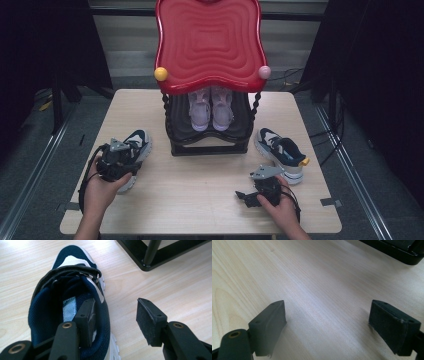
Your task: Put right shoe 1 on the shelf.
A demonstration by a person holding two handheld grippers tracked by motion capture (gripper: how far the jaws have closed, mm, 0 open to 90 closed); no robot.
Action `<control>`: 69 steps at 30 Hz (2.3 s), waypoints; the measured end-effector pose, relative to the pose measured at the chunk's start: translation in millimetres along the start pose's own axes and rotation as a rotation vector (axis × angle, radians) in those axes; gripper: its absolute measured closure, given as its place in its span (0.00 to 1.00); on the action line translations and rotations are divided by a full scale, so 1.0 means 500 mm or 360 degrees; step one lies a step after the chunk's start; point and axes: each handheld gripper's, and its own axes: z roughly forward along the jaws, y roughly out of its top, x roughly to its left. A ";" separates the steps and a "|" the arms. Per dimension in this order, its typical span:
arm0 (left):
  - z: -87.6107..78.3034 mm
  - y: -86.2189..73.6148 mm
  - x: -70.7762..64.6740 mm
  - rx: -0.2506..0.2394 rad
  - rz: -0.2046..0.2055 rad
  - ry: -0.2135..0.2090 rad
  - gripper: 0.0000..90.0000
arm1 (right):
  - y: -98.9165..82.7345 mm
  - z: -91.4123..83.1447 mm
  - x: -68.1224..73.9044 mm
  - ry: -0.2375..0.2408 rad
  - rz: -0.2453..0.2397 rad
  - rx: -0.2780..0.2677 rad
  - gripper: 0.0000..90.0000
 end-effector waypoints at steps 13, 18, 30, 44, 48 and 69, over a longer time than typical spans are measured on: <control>0.002 -0.009 0.016 0.0071 0.0015 0.0070 0.69 | 0.000 0.000 0.000 0.0000 0.0003 0.0001 0.15; 0.014 -0.002 0.010 0.0086 -0.0007 0.0068 0.86 | 0.000 0.000 0.000 0.0000 0.0000 0.0000 0.15; 0.035 0.027 0.007 -0.0026 -0.0212 0.0153 0.88 | 0.000 0.000 0.000 -0.0001 0.0004 0.0002 0.15; 0.073 0.060 -0.029 -0.0038 -0.0166 0.0108 0.86 | 0.000 0.000 0.000 0.0000 0.0001 0.0000 0.15; 0.071 0.060 -0.028 -0.0041 -0.0143 0.0066 0.81 | 0.000 0.000 0.000 0.0000 -0.0001 0.0000 0.15; 0.001 0.024 -0.004 -0.0067 -0.0041 -0.0017 0.49 | 0.000 0.000 0.000 0.0001 0.0000 0.0000 0.15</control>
